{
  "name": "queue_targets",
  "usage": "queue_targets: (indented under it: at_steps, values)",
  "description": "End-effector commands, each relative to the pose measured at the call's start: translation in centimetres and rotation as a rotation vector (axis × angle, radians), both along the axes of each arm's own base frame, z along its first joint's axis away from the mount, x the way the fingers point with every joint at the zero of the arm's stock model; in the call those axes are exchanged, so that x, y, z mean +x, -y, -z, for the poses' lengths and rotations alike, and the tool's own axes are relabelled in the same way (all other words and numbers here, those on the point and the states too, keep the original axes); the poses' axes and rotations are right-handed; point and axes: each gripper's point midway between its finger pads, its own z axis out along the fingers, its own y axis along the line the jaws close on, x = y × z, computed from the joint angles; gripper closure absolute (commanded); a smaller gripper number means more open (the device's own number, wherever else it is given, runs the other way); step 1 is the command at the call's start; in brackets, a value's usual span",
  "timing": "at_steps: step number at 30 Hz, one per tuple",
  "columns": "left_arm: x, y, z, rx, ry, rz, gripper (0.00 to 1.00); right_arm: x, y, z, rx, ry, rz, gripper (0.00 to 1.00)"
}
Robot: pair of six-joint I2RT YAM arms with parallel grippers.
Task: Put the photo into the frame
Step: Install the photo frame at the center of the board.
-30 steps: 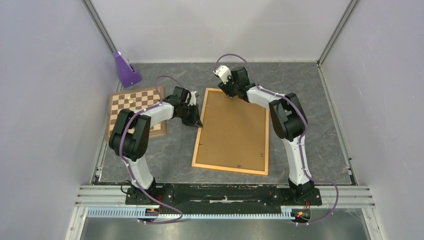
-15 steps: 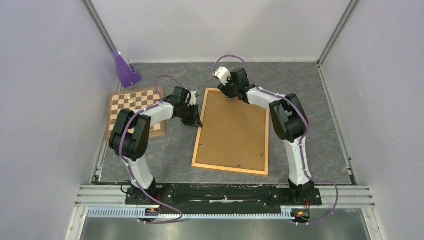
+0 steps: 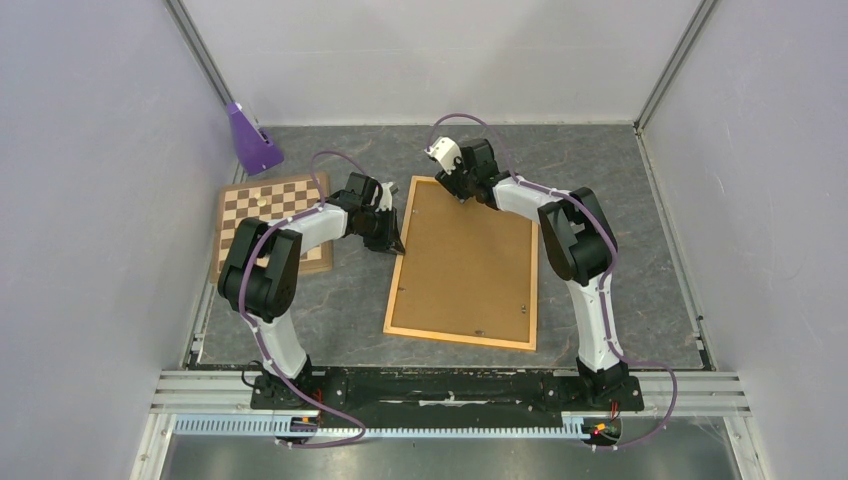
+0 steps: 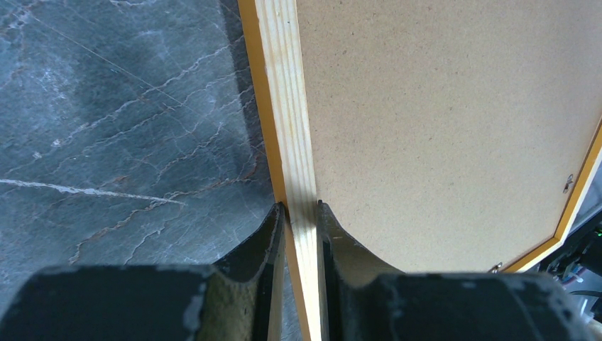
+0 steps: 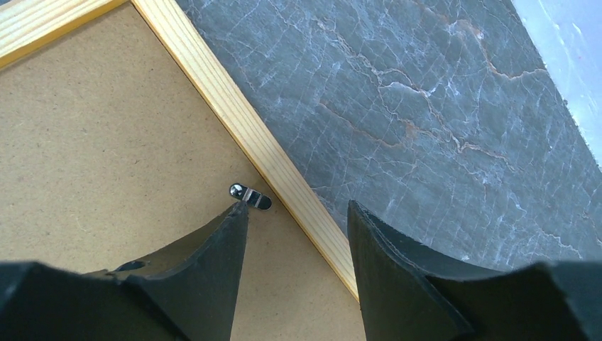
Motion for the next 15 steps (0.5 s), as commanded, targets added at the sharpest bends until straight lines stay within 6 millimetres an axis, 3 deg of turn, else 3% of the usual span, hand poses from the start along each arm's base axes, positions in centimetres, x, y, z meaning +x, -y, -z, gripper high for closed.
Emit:
queue_targets:
  at_steps: [1,15]
  values:
    - [-1.28,0.46,0.78,0.012,-0.028,0.074,0.98,0.89,-0.19,-2.41,-0.001,0.067,0.005,0.43]
    - [-1.36,0.5,0.94,0.012,-0.033,0.075,0.98,1.7,-0.71,-1.93,0.006,0.069,0.008,0.43]
